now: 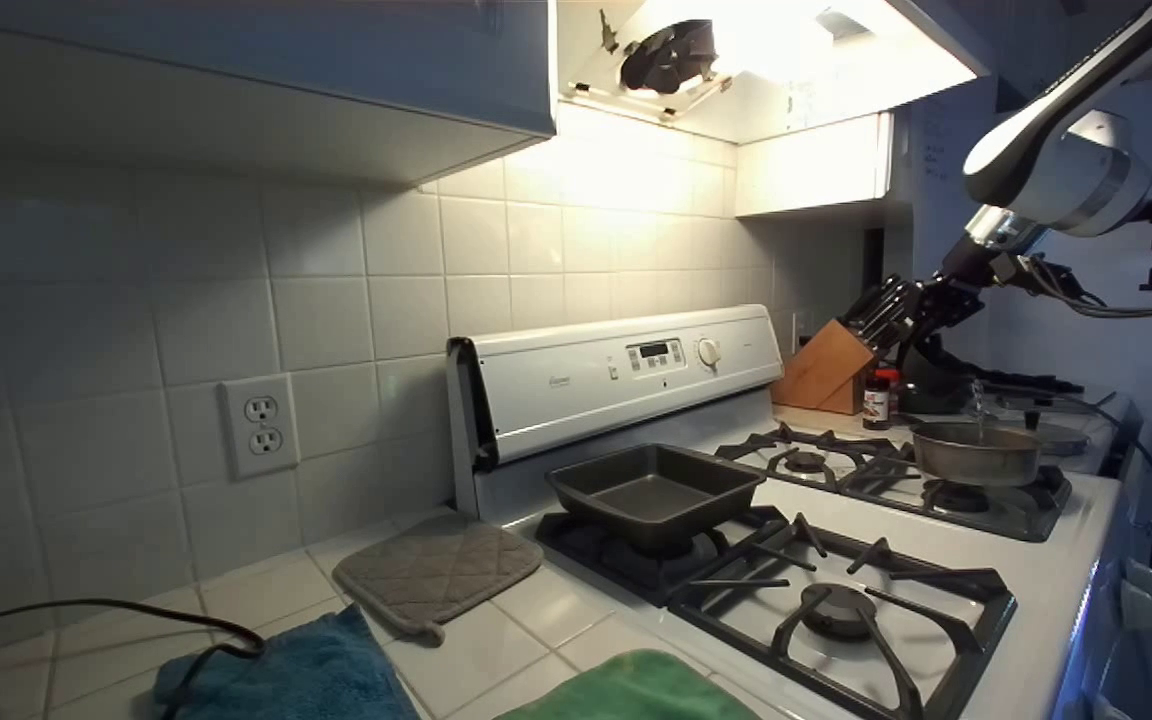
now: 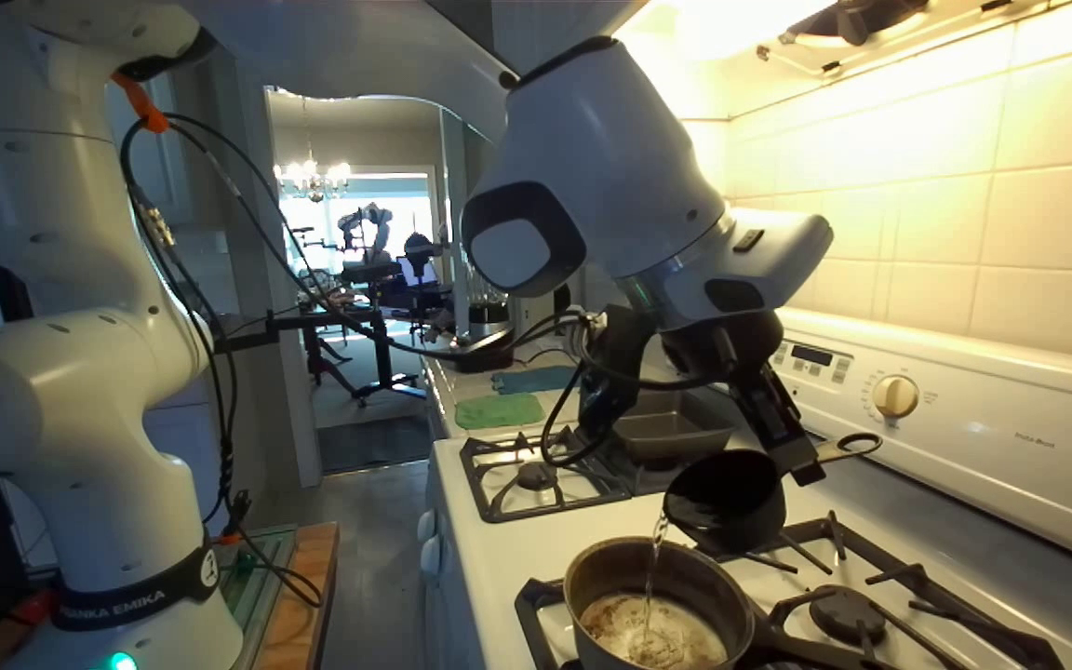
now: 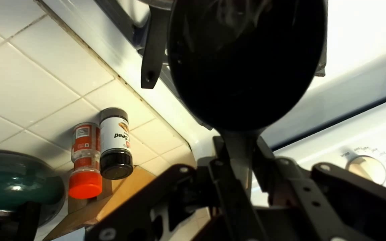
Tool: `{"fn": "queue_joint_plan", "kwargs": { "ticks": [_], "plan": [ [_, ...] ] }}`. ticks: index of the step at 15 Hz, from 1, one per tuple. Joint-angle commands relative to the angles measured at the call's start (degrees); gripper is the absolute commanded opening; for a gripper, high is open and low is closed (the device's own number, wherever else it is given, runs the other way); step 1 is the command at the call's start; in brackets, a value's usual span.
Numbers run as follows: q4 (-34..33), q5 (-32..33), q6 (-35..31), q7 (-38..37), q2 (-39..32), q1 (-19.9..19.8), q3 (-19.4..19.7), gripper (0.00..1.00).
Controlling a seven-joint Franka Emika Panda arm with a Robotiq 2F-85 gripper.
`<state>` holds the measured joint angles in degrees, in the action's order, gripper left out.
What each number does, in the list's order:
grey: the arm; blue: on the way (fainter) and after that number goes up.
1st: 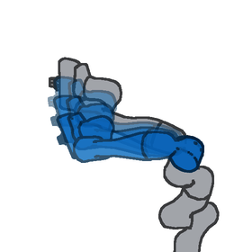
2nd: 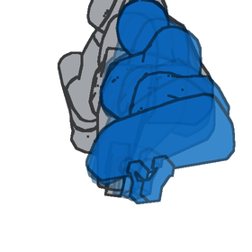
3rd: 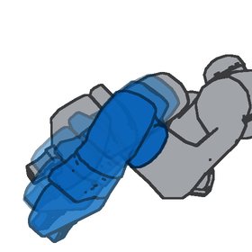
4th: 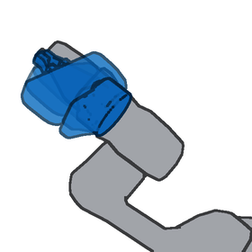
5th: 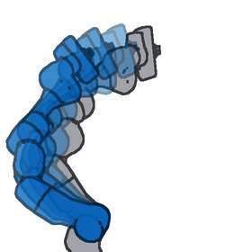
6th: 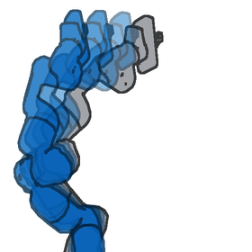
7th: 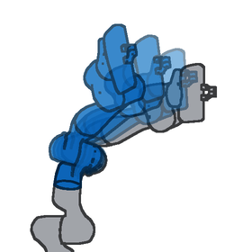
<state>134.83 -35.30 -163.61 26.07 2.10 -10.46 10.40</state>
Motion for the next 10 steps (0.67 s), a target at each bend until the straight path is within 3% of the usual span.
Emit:
{"fn": "queue_joint_plan", "kwargs": {
  "ticks": [1,10],
  "plan": [
    [1.52,-5.08,-1.48,4.89,2.1,0.75,-0.13,0.06],
    [1.28,-10.69,-1.62,10.4,2.03,0.87,-0.16,0.06]
  ]
}}
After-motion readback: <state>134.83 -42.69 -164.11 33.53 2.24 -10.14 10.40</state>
